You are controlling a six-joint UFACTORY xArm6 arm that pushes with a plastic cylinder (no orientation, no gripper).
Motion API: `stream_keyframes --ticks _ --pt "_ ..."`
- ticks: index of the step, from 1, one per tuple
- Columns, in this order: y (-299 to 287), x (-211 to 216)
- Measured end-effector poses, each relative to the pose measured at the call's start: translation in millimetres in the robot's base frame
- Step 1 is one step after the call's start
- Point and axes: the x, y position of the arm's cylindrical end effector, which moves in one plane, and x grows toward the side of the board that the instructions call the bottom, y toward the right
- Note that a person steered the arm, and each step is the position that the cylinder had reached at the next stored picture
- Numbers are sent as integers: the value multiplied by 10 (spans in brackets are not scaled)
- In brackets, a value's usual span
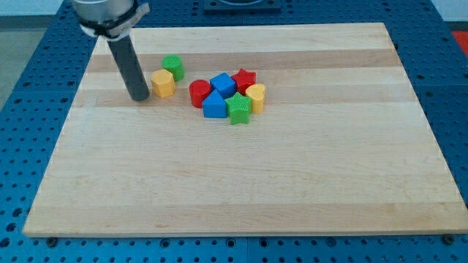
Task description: Slightly move the yellow hexagon towards the right
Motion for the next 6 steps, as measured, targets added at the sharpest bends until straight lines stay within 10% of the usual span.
stream_keyframes --ticks 3,6 --pt "626 -116" --pt "-97 -614"
